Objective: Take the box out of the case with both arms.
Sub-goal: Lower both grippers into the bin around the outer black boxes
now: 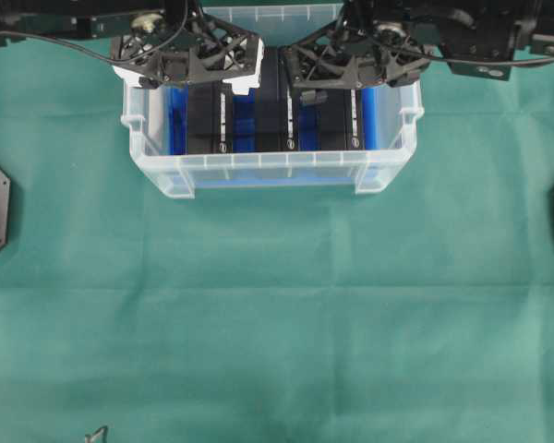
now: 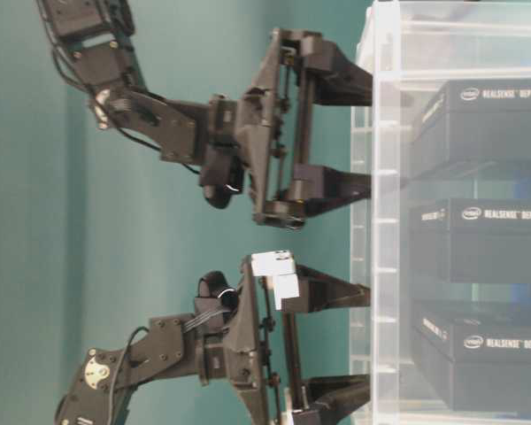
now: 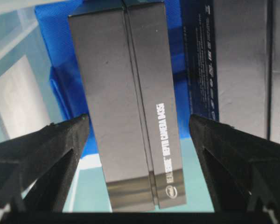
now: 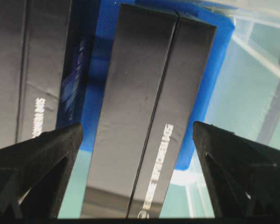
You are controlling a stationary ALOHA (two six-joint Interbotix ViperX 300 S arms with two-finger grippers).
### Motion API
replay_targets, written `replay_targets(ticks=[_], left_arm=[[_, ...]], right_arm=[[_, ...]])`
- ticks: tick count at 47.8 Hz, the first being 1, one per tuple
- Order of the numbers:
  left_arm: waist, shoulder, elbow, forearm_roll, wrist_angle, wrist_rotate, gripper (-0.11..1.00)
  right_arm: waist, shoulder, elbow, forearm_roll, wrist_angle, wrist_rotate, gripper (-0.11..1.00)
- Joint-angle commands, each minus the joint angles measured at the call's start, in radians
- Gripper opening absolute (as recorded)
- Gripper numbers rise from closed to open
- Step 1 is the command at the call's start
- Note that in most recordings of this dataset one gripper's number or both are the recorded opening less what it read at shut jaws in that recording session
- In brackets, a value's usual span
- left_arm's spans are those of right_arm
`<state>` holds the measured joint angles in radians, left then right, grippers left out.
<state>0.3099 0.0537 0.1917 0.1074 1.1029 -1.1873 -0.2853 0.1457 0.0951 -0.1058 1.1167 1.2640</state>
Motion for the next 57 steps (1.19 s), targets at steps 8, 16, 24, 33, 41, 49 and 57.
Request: replay_targets(ticks=[8, 16, 24, 33, 41, 49, 57], left_arm=[[-0.003, 0.014, 0.006, 0.0, -0.011, 0.0, 0.84], [-0.003, 0.035, 0.014, -0.003, -0.012, 0.005, 0.84], [-0.003, 0.046, 0.014, -0.005, -0.012, 0.006, 0.84], [-0.003, 0.046, 0.023, -0.006, -0.012, 0.003, 0.84], [-0.003, 0.046, 0.023, -0.006, -0.012, 0.002, 0.84], [-0.003, 0.046, 0.023, -0.006, -0.008, 0.008, 0.84], [-0.006, 0.046, 0.023, -0.011, -0.002, 0.009, 0.84]], right_arm=[[0.005, -0.008, 0.005, -0.003, -0.015, 0.002, 0.95], [0.005, -0.005, 0.009, -0.009, -0.017, 0.002, 0.95], [0.005, -0.002, 0.021, -0.009, -0.009, 0.0, 0.95], [0.005, -0.002, 0.018, -0.009, 0.003, 0.002, 0.95], [0.005, -0.002, 0.018, -0.009, 0.006, 0.002, 0.95], [0.005, -0.002, 0.018, -0.003, 0.026, 0.003, 0.95], [0.005, 0.002, 0.021, 0.003, 0.052, 0.003, 0.95]])
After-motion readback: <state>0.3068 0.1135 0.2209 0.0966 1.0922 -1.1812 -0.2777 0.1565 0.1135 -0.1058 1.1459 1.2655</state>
